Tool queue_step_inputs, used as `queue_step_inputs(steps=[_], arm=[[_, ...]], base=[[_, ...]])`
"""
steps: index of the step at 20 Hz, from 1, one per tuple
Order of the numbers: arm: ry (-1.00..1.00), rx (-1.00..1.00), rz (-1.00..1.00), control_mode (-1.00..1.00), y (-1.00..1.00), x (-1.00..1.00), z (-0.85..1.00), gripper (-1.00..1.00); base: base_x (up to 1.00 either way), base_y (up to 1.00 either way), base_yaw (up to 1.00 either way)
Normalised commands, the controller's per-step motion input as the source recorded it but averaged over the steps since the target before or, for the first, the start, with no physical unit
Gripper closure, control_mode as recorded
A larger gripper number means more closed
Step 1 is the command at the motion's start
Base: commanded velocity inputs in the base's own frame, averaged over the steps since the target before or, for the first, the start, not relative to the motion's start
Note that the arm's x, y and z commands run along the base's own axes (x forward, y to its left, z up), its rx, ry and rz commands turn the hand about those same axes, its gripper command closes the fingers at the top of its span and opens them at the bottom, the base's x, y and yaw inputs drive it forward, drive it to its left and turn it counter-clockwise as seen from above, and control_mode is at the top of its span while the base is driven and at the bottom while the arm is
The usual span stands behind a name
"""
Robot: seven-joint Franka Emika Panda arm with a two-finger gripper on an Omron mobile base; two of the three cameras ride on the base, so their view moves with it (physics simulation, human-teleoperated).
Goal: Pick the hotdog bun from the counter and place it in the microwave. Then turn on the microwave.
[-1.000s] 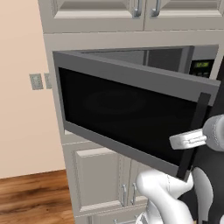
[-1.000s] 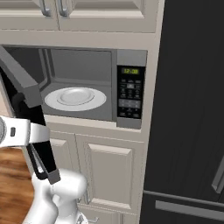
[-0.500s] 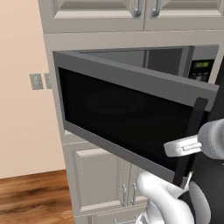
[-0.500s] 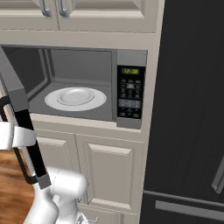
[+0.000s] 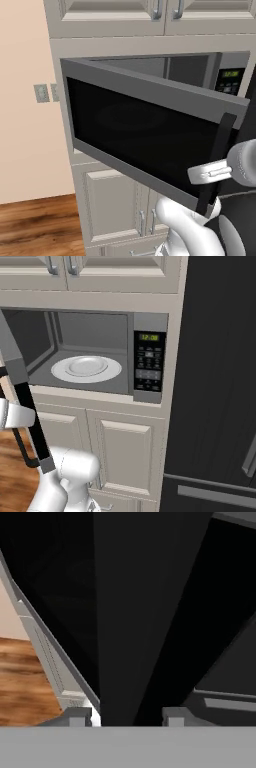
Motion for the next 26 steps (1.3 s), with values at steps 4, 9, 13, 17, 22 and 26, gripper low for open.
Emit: queue_step_inputs(steps=[4,9,13,17,22,26], arm=[[0.01,0.00,-0.01,-1.00,-0.14,-0.37,0.02,-1.00],[0.01,0.00,-0.02,-1.00,-0.20,-0.44,0.03,-1.00],[0.00,0.05,-0.03,-1.00,-0.29,-0.39,0.16,-1.00],[0.05,0.20,0.00,-1.00,-0.42,-0.17,0.15,-1.00],[0.03,0.28,0.00,-1.00,-0.45,-0.21,0.14,-1.00],[0.08,0.30,0.00,-1.00,-0.39,-0.18,0.11,-1.00]], base=[[0.00,0.00,0.00],[0.00,0.00,0.00],[0.00,0.00,0.00],[0.00,0.00,0.00],[0.00,0.00,0.00],[0.00,0.00,0.00]])
